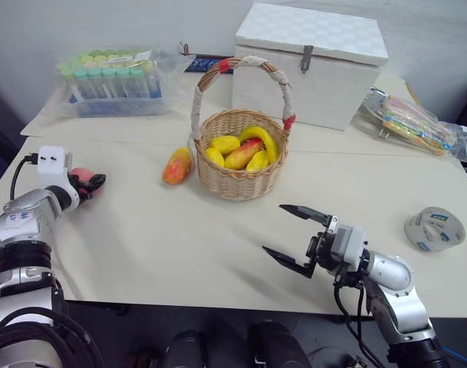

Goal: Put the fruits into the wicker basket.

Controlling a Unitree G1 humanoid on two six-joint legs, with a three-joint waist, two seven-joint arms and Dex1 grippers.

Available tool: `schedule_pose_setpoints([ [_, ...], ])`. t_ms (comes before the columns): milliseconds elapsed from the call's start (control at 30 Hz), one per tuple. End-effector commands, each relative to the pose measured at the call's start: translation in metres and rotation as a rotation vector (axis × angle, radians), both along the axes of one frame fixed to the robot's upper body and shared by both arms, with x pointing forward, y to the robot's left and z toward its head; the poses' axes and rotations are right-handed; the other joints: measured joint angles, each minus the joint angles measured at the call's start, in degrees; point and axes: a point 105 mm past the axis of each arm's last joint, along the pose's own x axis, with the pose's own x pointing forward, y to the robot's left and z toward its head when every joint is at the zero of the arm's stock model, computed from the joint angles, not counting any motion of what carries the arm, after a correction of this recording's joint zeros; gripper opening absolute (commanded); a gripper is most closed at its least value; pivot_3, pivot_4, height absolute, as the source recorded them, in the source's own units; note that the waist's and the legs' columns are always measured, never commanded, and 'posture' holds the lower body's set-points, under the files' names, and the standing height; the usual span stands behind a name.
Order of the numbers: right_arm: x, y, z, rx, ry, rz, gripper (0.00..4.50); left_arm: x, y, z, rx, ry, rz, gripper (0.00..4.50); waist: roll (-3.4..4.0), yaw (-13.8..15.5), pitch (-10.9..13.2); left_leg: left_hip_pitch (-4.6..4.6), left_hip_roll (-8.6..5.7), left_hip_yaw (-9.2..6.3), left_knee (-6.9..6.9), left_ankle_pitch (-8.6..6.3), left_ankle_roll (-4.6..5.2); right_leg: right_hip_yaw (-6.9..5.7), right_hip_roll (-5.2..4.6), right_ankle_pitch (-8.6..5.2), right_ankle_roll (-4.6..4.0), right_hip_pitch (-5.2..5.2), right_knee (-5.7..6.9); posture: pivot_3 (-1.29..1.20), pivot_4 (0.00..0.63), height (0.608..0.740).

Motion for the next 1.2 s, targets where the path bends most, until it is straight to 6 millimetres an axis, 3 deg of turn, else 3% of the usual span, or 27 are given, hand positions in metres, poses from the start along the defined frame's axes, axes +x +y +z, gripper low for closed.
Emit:
schedule_pose_setpoints([
  [33,0.003,-0.01,0.009,0.025,-0.037,-0.055,4.5,-0.015,-0.046,0.069,-0.051,-0.299,-0.338,2.67,-0.01,0.0,0.0,-0.01,0.0,-0.01,0.0,0.0,0.0,0.0,0.0,0.0,0.0,0.0,0.01,0.0,0.15,0.74],
  [67,0.007,-0.016,0.014,0.05,-0.04,-0.094,4.5,-0.03,-0.076,0.08,-0.046,-0.348,-0.523,2.67,-0.01,0.1,0.0,-0.02,0.0,-0.01,0.0,0.0,0.0,-0.01,-0.01,0.0,0.0,0.0,0.09,0.0,0.15,0.74],
  [133,0.012,-0.027,0.021,0.093,-0.048,-0.157,4.5,-0.053,-0.115,0.089,-0.034,-0.37,-0.747,2.67,-0.01,0.3,0.0,-0.07,-0.02,-0.06,0.06,0.0,0.0,-0.02,-0.06,0.0,0.0,0.02,0.21,0.0,0.15,0.74],
  [300,0.023,-0.057,0.038,0.29,-0.045,-0.36,4.5,-0.072,-0.204,0.112,-0.057,-0.461,-1.032,2.67,0.0,0.7,0.0,-0.01,-0.06,-0.13,0.11,0.04,0.03,0.01,-0.05,0.0,0.0,0.18,-0.04,0.0,0.15,0.74],
  [433,0.024,-0.059,0.043,0.302,-0.063,-0.412,4.5,-0.051,-0.249,0.122,-0.044,-0.546,-1.004,2.67,0.0,0.7,0.0,-0.01,-0.08,-0.04,0.11,0.1,-0.01,0.15,0.07,0.01,0.02,0.13,0.01,0.0,0.15,0.74],
  [533,0.02,-0.05,0.038,0.24,-0.064,-0.386,4.5,-0.032,-0.271,0.103,0.052,-0.496,-0.999,2.67,0.04,0.0,0.0,0.05,-0.07,0.04,0.04,0.11,-0.04,0.29,0.19,0.01,0.02,0.08,0.01,0.0,0.15,0.74],
  [633,0.014,-0.04,0.028,0.175,-0.055,-0.353,4.5,-0.007,-0.28,0.095,0.076,-0.473,-0.901,2.67,0.07,0.1,0.0,0.14,-0.06,0.0,-0.04,0.12,-0.09,0.57,0.38,0.01,0.02,0.0,0.0,0.0,0.15,0.74],
  [733,0.009,-0.037,0.024,0.153,-0.052,-0.346,4.5,0.003,-0.288,0.101,0.055,-0.5,-0.872,2.67,0.06,0.1,0.0,0.1,-0.04,-0.03,0.0,0.12,-0.1,0.62,0.4,0.01,0.02,-0.02,-0.02,0.0,0.15,0.74],
  [833,0.003,-0.036,0.022,0.155,-0.04,-0.357,4.5,0.01,-0.29,0.102,0.035,-0.513,-0.828,3.6,0.06,0.2,0.0,0.09,-0.04,-0.02,-0.01,0.12,-0.1,0.62,0.37,0.01,0.02,-0.04,-0.01,0.0,0.15,0.74],
  [933,0.0,-0.036,0.021,0.149,-0.033,-0.358,4.5,-0.003,-0.299,0.103,-0.009,-0.53,-0.913,4.47,0.06,0.2,0.0,0.1,-0.04,-0.03,-0.01,0.11,-0.1,0.61,0.36,0.01,0.02,-0.03,0.01,0.0,0.15,0.74],
  [967,0.0,-0.036,0.021,0.148,-0.032,-0.358,4.5,-0.007,-0.3,0.104,-0.016,-0.538,-0.933,4.47,0.06,0.1,0.0,0.1,-0.04,-0.02,-0.01,0.11,-0.1,0.62,0.36,0.01,0.02,-0.03,0.0,0.0,0.15,0.74],
  [1067,0.002,-0.039,0.023,0.14,-0.034,-0.359,4.5,-0.011,-0.282,0.112,0.022,-0.624,-0.888,4.47,0.07,0.1,0.0,0.12,-0.03,-0.01,0.0,0.12,-0.11,0.63,0.37,0.01,0.02,-0.03,0.05,0.0,0.15,0.74],
  [1200,0.002,-0.041,0.025,0.138,-0.033,-0.35,4.5,-0.028,-0.241,0.115,-0.009,-0.69,-0.867,4.47,0.07,-0.2,0.0,0.19,0.02,0.0,-0.02,0.13,-0.15,0.68,0.43,0.01,0.01,-0.03,0.1,0.0,0.15,0.74],
])
